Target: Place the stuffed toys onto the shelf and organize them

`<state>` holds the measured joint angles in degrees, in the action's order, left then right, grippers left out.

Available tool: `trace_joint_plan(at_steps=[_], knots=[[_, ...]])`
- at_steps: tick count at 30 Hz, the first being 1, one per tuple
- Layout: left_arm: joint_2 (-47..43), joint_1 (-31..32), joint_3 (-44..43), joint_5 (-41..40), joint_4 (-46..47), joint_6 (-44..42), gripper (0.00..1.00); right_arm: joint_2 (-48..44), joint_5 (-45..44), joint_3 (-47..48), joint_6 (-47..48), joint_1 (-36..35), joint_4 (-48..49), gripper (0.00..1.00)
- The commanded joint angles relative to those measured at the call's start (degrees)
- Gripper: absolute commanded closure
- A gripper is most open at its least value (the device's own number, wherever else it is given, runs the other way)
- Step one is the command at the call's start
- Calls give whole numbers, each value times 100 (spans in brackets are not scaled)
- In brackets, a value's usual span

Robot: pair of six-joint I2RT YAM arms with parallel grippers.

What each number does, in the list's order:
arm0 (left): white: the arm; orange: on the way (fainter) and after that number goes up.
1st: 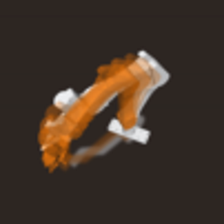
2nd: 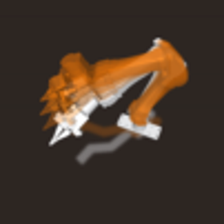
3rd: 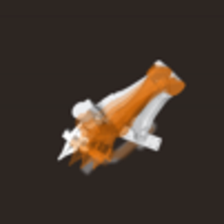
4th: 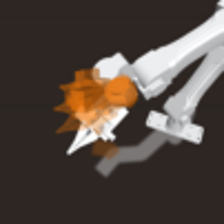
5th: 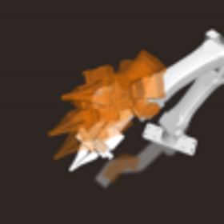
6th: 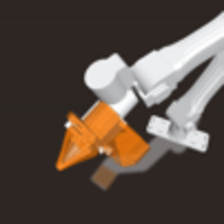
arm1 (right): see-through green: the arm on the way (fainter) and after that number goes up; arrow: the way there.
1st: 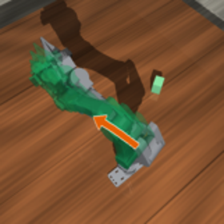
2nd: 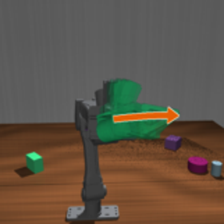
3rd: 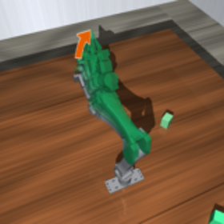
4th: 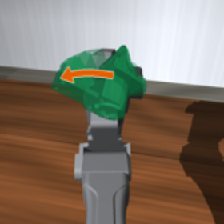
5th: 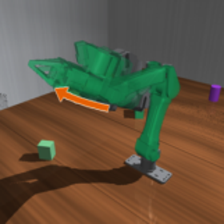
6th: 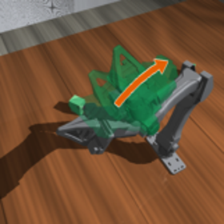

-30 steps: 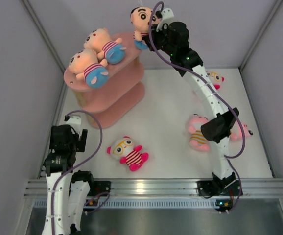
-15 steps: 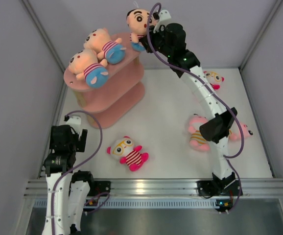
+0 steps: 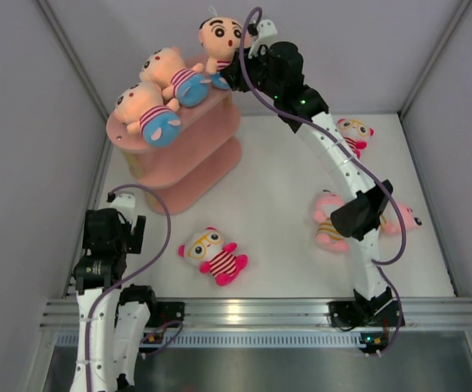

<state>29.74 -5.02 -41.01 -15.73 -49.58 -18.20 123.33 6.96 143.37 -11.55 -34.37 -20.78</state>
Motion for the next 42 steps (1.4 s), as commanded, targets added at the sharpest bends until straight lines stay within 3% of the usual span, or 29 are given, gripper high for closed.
trace_joint_plan(at_steps=[1,14,24,30,37,42], knots=[[-100,-43,23,17,274,44,1,-63,156,-19,-40,-167,3,59],[-100,-43,32,26,265,35,1,-626,16,-336,22,-167,372,35],[-100,-43,32,35,256,27,1,-354,-204,-266,109,-158,522,33],[-108,-43,23,43,256,27,1,-353,-388,-274,13,-114,469,38],[-100,-43,15,43,256,18,1,-1397,-407,-1539,-488,228,697,37],[-108,-43,23,43,265,18,1,-1882,-284,-2822,-1059,984,855,34]])
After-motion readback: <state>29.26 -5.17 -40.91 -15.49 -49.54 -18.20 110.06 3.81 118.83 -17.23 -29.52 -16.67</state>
